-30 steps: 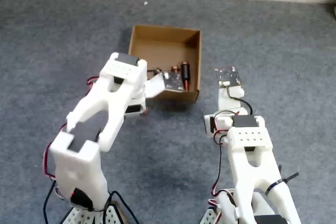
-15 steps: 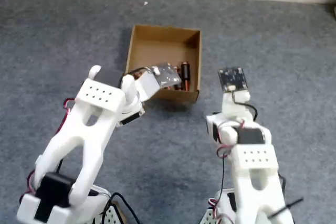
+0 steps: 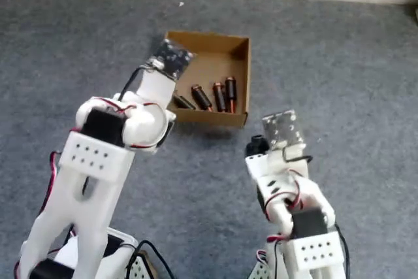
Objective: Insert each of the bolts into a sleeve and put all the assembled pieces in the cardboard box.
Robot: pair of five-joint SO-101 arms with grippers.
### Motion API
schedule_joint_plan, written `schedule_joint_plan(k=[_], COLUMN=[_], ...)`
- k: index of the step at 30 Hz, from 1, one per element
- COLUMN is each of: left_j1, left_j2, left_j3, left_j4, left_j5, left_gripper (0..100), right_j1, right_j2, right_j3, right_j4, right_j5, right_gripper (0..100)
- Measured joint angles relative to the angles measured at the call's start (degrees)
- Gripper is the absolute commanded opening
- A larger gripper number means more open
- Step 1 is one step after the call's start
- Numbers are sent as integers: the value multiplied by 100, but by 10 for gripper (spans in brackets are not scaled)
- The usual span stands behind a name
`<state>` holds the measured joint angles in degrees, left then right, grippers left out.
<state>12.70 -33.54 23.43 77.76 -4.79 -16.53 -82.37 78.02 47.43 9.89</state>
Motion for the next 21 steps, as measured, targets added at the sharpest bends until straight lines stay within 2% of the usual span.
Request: schedule_joint_plan(k=[8,13,17,21], left_j1=[44,519,941,1029], left_j2=[-475,-905,-1547,-2136], left_j3=[35,589,1407,2356], left_j4=[-747,-1319,-2189,-3270], left_j5=[1371,1916,2268,2646], left_gripper=[5,5,5,5], right_j1=[-738,-1099,-1160,-1169], right_j2=[-1565,-2145,-2154,-2154], right_j3=[1090,1503,1503,1503], right_j4=[-378,-431,-554,-563], right_j5=[0,0,0,0], right_gripper=[9,9,9,9])
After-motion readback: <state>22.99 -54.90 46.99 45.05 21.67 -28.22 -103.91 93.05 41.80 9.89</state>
